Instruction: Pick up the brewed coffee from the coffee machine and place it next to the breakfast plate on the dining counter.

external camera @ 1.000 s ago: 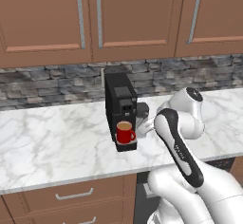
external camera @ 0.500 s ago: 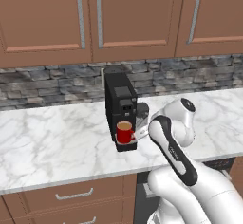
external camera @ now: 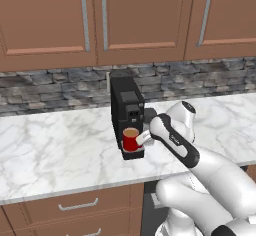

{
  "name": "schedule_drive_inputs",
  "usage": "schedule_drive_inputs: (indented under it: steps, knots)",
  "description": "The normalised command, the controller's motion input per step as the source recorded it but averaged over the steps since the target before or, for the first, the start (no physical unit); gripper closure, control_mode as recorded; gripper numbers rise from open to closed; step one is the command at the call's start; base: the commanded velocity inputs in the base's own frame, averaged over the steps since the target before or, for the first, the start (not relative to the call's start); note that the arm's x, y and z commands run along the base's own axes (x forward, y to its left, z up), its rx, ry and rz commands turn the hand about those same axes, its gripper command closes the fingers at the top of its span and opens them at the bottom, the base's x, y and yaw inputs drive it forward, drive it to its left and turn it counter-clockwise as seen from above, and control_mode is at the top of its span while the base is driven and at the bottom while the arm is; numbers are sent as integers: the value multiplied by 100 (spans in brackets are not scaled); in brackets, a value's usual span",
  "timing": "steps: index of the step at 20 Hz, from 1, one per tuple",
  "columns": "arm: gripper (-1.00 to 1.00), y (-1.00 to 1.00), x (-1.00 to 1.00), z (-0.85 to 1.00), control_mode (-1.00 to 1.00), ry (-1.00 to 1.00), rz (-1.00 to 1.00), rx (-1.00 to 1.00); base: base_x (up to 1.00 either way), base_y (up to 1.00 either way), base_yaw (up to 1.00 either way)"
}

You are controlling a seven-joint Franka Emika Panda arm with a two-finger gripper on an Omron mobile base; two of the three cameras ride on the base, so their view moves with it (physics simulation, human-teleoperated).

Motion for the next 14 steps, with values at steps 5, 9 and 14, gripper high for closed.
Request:
schedule_drive_inputs:
  steps: [5,9,14]
  knots:
    - [-100,8,9,-28,-100,8,4,0,0,0,0]
    - [-100,7,0,-24,-100,0,4,0,0,0,0]
    - [-100,3,0,-29,-100,-6,5,0,0,0,0]
